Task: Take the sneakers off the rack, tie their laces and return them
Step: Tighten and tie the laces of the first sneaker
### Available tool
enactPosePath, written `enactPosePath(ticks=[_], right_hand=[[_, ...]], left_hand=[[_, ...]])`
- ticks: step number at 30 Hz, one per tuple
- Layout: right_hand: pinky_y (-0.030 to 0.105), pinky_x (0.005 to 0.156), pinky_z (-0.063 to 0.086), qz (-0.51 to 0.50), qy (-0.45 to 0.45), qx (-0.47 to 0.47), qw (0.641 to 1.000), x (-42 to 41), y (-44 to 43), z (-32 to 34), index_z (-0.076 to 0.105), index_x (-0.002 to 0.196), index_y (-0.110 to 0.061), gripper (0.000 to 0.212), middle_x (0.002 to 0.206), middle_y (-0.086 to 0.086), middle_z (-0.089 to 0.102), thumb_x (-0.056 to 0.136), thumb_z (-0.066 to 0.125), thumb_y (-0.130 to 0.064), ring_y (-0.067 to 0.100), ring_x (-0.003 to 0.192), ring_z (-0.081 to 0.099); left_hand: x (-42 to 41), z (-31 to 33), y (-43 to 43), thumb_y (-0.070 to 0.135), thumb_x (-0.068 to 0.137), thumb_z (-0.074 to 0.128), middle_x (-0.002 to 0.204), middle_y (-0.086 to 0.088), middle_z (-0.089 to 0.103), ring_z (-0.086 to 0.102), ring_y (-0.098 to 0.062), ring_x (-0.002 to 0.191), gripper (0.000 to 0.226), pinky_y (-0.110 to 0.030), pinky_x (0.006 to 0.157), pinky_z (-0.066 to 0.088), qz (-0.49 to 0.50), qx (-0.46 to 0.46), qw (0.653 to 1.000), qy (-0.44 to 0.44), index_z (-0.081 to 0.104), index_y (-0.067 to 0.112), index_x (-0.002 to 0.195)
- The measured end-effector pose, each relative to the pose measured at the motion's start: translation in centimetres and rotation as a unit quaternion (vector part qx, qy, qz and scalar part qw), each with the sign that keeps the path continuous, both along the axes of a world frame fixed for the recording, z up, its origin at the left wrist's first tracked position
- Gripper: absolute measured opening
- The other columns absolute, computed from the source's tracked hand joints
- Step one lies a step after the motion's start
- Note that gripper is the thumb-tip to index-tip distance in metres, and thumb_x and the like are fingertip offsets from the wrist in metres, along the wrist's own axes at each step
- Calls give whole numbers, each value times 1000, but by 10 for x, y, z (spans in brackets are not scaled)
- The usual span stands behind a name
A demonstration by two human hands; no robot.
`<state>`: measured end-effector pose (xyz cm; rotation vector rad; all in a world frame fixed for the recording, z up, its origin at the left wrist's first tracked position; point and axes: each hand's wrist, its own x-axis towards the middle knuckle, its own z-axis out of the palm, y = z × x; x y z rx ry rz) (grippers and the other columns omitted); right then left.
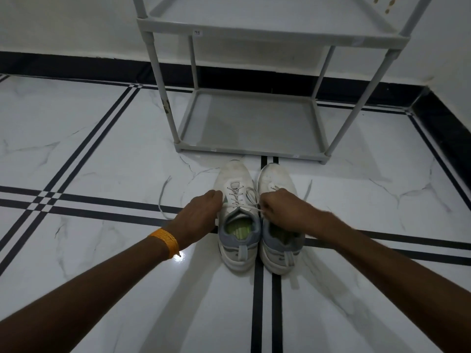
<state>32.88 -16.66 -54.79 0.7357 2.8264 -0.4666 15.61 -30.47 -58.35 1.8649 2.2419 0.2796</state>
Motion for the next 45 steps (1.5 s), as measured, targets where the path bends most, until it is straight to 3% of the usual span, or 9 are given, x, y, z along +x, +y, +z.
enactPosePath(ticks=[5, 10, 13, 16, 20, 25, 30, 37, 45], right_hand=[[27, 75, 46, -103, 83, -373, 918, 1, 16, 25, 70, 95, -5, 18, 85, 0, 66, 91, 62, -21, 12, 81, 60], [29, 100, 45, -220, 279, -523, 775, -9, 0, 12, 65, 111, 5, 31, 118, 1, 71, 95, 57, -20, 15, 115, 62], [31, 103, 45, -256, 346, -609, 666, -12, -7, 3, 67, 106, 2, 23, 121, 9, 70, 97, 52, -14, 17, 116, 64], [31, 96, 52, -289, 361, -635, 619, -13, -10, -3, 64, 114, 3, 25, 117, 15, 70, 97, 52, -10, 21, 110, 67], [27, 79, 58, -325, 356, -595, 644, -21, -19, -11, 65, 113, 3, 22, 100, 13, 71, 93, 56, -1, 16, 86, 68], [21, 61, 51, -340, 349, -534, 691, -25, -20, -11, 71, 104, 1, 18, 85, 10, 69, 88, 62, 1, 12, 70, 61], [22, 55, 55, -382, 368, -499, 685, -24, -21, -9, 62, 89, -2, 18, 72, 12, 70, 78, 75, 3, 18, 63, 67], [21, 62, 56, -350, 348, -511, 704, -24, -15, -11, 71, 94, 3, 13, 79, 12, 72, 81, 69, 5, 17, 71, 67], [37, 77, 60, -224, 319, -386, 836, -23, -2, -8, 64, 92, 0, 12, 81, 16, 74, 82, 69, 3, 26, 77, 74]], left_hand=[[-1, -1, 3, 3, 85, 60, 101, -14, 58, 52, -27, 80, 17, -31, 68, 41, 41, -5, 999, -35, 51, 6, 98], [-9, 2, 4, 12, 91, 56, 97, -13, 59, 53, -27, 92, 12, -31, 75, 41, 39, -29, 997, -66, 61, 3, 96], [-19, 23, 2, 21, 93, 58, 107, -5, 66, 60, -21, 98, 12, -29, 82, 47, 85, -42, 961, -260, 68, 17, 87], [-20, 41, 0, 21, 97, 54, 114, -1, 72, 64, -15, 104, 24, -29, 86, 47, 141, -24, 858, -493, 69, 21, 80], [-1, 33, 3, 24, 98, 54, 114, -6, 73, 68, -21, 109, 29, -38, 94, 53, 189, 54, 756, -625, 61, -2, 108], [19, 16, 10, 19, 94, 61, 104, -9, 74, 70, -23, 100, 20, -37, 86, 59, 198, 147, 785, -568, 72, 9, 108], [24, 15, 15, 11, 86, 71, 87, -8, 75, 72, -14, 79, 13, -18, 62, 55, 221, 185, 789, -543, 74, 4, 96], [15, 20, 21, 10, 79, 78, 75, -8, 75, 70, -10, 62, 42, -17, 53, 51, 210, 112, 786, -571, 46, 6, 105], [9, 17, 27, 12, 82, 75, 87, -23, 74, 74, -30, 77, 33, -36, 71, 59, 165, 102, 801, -566, 60, -10, 103]])
